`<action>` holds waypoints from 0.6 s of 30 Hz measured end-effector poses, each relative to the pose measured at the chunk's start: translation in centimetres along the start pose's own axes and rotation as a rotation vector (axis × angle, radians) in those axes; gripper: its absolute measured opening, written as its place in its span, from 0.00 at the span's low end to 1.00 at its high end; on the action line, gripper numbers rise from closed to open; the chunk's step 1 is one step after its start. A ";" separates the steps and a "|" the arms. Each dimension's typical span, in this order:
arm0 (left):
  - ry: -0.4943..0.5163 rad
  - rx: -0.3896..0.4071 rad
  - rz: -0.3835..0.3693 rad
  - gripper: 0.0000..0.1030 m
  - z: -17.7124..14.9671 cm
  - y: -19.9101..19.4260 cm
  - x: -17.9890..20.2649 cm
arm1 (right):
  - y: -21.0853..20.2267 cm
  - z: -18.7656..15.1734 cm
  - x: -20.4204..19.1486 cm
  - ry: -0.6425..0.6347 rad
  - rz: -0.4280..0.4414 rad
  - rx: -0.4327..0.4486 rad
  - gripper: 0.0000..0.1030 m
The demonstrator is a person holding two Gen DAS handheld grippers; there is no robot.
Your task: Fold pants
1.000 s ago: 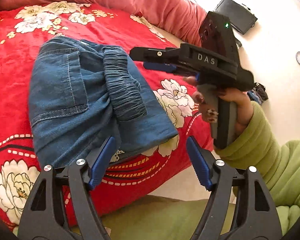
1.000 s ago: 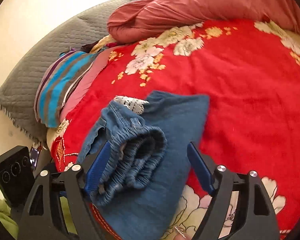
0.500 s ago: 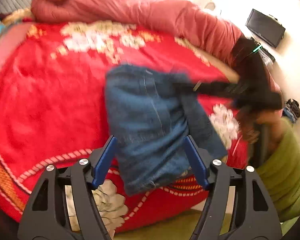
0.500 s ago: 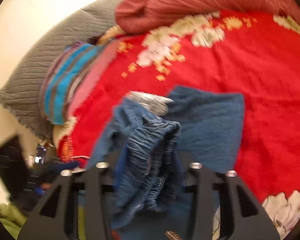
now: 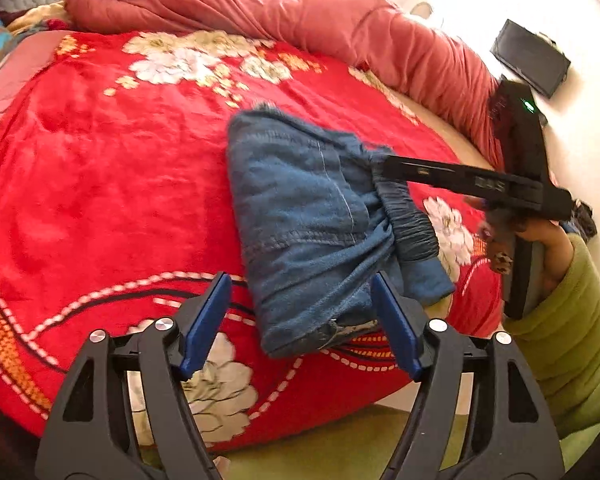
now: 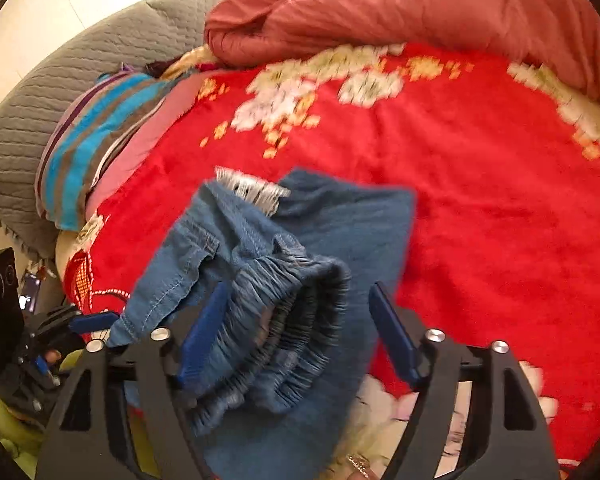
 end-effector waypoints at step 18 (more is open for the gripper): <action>0.036 -0.006 0.031 0.33 5.9 0.7 0.1 | -6.5 -5.0 -12.1 -0.570 0.228 0.067 0.39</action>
Point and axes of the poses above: each gripper's, at about its wrist camera, not at the fingertips, and y roughly the way its jaws point, x to its right, z to its top, the point moved 6 cm from there along y, roughly the way its jaws point, and after that the axes turned 14 degrees about x, right-handed, at the moved point
